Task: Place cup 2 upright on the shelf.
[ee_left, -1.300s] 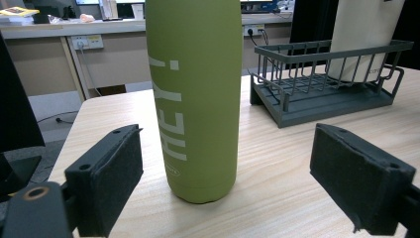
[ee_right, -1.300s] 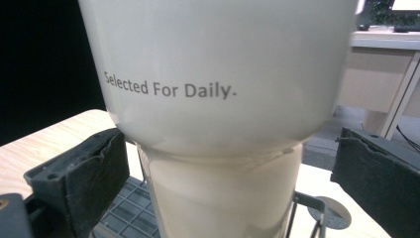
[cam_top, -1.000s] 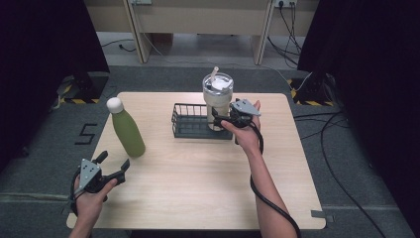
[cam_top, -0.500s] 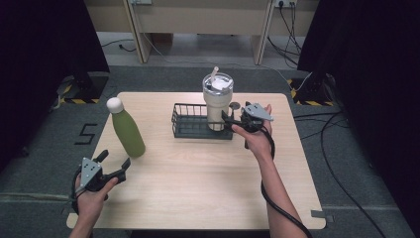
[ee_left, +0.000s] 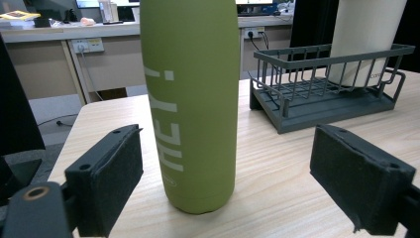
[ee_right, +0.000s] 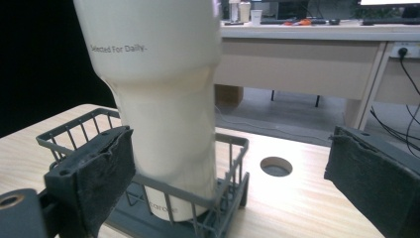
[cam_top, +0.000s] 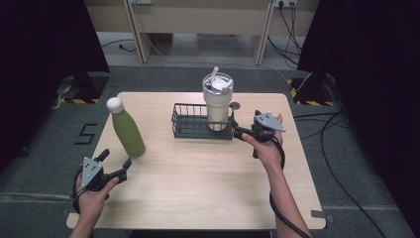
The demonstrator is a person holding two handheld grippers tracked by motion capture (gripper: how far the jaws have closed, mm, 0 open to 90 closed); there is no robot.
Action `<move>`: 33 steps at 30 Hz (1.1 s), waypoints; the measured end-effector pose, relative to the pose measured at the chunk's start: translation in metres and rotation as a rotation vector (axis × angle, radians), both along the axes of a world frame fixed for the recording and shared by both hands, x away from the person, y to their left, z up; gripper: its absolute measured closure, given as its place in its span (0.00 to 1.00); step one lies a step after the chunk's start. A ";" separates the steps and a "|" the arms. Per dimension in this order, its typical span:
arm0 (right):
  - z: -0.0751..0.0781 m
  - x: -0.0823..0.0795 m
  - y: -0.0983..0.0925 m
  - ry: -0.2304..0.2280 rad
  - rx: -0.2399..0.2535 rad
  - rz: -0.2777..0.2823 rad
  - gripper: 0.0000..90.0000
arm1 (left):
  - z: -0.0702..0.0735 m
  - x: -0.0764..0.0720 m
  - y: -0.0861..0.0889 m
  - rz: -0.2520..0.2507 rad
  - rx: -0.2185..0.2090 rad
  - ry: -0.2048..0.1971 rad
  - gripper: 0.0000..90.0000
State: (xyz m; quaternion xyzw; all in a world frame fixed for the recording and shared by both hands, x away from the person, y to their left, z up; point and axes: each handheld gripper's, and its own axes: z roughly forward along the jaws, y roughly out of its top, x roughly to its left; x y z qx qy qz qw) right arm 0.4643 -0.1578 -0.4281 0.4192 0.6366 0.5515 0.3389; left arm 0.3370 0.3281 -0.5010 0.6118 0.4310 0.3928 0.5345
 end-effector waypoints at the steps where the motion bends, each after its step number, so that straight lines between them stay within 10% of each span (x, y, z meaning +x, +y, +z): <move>1: -0.001 -0.002 -0.002 0.004 0.007 -0.002 0.06 | 0.000 0.000 -0.001 -0.001 0.000 0.000 0.14; 33: -0.014 -0.056 -0.048 0.002 0.012 -0.077 0.09 | 0.013 0.008 -0.012 -0.014 0.015 -0.036 0.12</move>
